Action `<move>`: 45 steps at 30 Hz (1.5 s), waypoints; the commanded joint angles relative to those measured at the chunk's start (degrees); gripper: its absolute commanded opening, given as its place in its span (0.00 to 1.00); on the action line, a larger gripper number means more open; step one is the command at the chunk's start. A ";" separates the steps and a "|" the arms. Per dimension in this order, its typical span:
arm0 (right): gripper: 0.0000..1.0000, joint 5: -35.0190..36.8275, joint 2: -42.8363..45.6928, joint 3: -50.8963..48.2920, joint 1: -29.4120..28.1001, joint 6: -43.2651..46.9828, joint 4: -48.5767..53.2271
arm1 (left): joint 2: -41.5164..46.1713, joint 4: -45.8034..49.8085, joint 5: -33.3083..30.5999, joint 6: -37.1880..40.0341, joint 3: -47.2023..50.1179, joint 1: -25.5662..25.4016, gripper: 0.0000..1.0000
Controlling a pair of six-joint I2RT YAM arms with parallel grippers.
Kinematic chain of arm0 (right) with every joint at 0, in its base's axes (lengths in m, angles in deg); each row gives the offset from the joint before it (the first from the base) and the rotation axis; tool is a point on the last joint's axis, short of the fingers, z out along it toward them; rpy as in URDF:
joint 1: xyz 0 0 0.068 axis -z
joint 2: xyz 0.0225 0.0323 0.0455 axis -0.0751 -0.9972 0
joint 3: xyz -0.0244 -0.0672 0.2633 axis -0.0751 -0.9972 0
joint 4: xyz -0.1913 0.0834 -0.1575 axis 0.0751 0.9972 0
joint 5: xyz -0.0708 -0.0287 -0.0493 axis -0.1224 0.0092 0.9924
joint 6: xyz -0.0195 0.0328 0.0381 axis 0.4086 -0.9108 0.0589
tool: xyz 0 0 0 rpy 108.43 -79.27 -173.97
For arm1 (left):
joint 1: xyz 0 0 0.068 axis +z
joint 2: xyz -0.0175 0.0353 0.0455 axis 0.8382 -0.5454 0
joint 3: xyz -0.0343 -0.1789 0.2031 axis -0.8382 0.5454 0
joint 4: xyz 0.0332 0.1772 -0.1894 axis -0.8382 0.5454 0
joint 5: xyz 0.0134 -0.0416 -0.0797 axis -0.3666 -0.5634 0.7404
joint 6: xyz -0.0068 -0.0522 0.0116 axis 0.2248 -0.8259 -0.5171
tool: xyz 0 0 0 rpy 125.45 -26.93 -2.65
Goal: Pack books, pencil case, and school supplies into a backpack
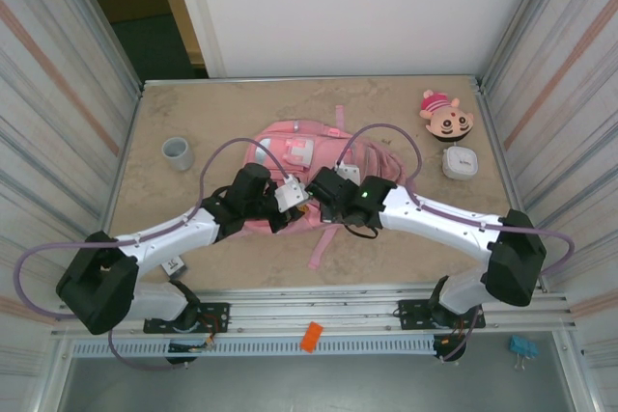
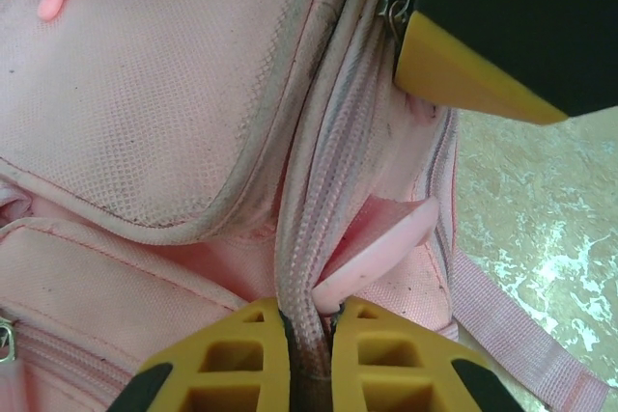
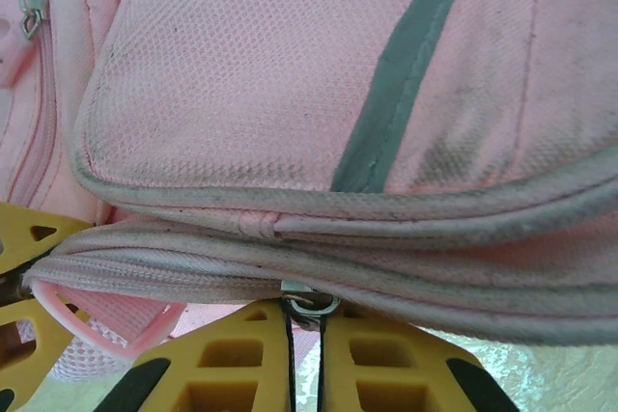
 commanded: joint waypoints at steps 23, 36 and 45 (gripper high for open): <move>0.20 -26.97 21.27 -14.75 43.97 25.83 5.40 | 7.97 2.59 -1.10 -0.14 3.74 3.16 0.00; 0.49 -50.69 13.96 -9.22 36.00 18.62 -8.57 | 8.42 1.46 0.45 -1.23 3.44 3.16 0.00; 0.53 -48.56 5.77 -7.53 36.90 8.90 -13.83 | 8.16 1.34 1.52 -0.62 3.08 3.17 0.00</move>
